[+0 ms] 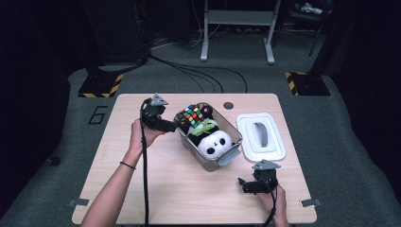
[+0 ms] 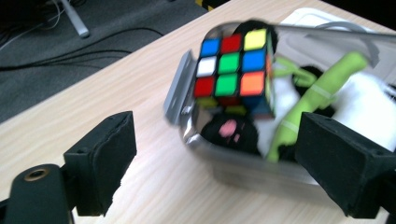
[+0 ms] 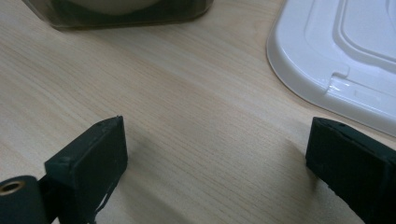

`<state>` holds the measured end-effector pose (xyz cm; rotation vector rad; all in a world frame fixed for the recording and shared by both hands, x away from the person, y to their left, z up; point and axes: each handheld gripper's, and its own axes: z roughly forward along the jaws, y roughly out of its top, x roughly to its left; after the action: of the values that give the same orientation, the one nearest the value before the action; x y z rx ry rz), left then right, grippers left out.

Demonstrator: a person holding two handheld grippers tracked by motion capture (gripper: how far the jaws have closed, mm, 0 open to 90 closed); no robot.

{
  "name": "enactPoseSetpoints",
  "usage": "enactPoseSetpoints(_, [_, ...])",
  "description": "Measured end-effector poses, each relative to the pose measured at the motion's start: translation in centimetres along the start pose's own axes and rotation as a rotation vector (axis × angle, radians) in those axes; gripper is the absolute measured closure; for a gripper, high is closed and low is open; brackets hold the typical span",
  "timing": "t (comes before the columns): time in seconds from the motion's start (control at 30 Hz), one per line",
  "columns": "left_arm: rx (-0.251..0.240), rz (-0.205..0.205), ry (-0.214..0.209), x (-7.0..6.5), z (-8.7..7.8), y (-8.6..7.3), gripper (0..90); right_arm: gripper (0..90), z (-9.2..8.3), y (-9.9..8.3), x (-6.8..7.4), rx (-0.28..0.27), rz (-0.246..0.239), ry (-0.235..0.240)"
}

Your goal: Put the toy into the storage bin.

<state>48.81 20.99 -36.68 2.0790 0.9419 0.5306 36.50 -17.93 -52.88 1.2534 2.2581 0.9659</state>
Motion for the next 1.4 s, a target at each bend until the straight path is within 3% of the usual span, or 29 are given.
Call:
enactPoseSetpoints(0.13, [0.023,-0.03,0.008,1.2,-0.8,-2.4,8.8,4.5,0.0,0.0,0.0,0.0,0.0,0.0])
enactPoseSetpoints(0.33, [0.054,-0.093,0.008,2.6,-0.7,-5.6,2.9,4.5,0.0,0.0,0.0,0.0,0.001,-0.001])
enactPoseSetpoints(0.53, [0.044,-0.195,0.021,4.2,-0.4,-9.0,0.1,4.4,0.0,0.0,0.1,-0.001,0.001,-0.004])
enactPoseSetpoints(0.57, [0.049,-0.197,0.025,4.4,-0.4,-9.4,0.1,4.4,0.1,0.0,0.0,-0.002,-0.006,-0.006])
enactPoseSetpoints(0.7, [0.08,-0.231,0.036,5.2,0.3,-11.6,0.0,4.3,0.1,0.0,0.0,-0.002,-0.007,-0.007])
enactPoseSetpoints(0.87, [0.117,-0.312,0.038,5.9,1.9,-14.8,0.0,4.3,0.1,0.0,0.0,-0.002,-0.007,-0.006])
enactPoseSetpoints(0.97, [0.124,-0.332,0.053,6.1,2.6,-16.0,0.0,2.7,0.1,0.0,0.1,0.001,-0.005,-0.006])
enactPoseSetpoints(1.1, [0.127,-0.344,0.073,6.3,3.1,-17.3,0.0,1.5,0.1,0.1,0.1,0.009,-0.004,-0.001])
enactPoseSetpoints(1.2, [0.131,-0.299,0.114,6.3,3.2,-17.8,0.0,0.0,0.2,0.1,0.0,0.017,0.0,-0.009])
enactPoseSetpoints(1.3, [0.1,-0.301,0.129,6.3,3.2,-18.1,0.0,0.0,0.2,0.1,0.0,0.016,0.0,-0.008])
enactPoseSetpoints(1.4, [0.097,-0.265,0.183,6.0,3.3,-18.5,0.2,0.0,0.2,0.1,0.1,0.017,0.002,-0.007])
